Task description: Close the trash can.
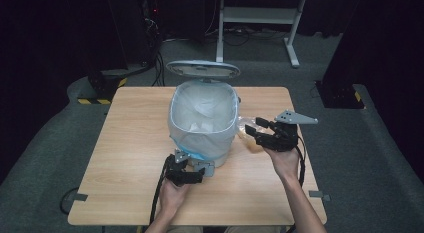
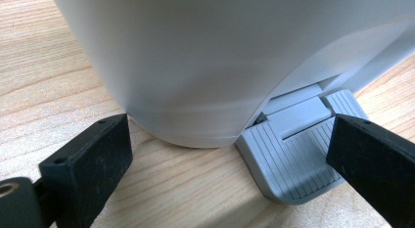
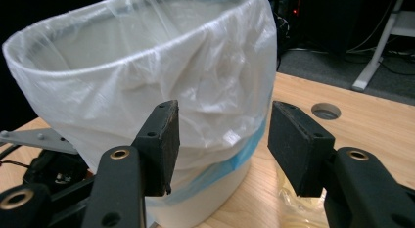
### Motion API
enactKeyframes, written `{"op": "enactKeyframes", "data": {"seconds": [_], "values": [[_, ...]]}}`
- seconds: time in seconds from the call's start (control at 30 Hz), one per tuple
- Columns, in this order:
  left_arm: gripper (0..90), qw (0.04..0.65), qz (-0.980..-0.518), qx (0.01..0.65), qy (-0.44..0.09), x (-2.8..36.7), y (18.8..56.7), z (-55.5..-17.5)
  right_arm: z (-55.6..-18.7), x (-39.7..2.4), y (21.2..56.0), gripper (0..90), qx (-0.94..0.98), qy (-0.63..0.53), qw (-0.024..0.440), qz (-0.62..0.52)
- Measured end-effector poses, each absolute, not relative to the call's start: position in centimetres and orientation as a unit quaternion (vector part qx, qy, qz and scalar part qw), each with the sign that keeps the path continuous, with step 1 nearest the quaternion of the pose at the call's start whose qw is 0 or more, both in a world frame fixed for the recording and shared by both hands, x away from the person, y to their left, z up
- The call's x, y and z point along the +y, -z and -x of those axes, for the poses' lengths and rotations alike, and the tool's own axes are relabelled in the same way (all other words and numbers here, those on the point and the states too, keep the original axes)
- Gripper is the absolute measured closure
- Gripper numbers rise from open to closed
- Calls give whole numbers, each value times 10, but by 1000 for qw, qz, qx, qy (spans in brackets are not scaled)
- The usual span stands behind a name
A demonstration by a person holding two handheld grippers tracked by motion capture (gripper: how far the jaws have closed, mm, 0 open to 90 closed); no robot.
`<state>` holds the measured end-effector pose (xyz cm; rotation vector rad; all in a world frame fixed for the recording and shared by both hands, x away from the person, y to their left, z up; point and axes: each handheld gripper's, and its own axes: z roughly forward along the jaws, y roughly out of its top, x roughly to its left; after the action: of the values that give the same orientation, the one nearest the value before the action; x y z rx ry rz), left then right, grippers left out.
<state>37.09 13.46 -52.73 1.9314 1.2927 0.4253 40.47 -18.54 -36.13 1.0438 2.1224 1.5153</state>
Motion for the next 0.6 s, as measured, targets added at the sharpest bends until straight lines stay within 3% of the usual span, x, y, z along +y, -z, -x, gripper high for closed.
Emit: {"op": "enactKeyframes", "data": {"seconds": [0.6], "values": [[32, 379, -756, 506, -167, 135, 527, -371, -412, -192, 392, 458, 747, -513, 161, -392]]}}
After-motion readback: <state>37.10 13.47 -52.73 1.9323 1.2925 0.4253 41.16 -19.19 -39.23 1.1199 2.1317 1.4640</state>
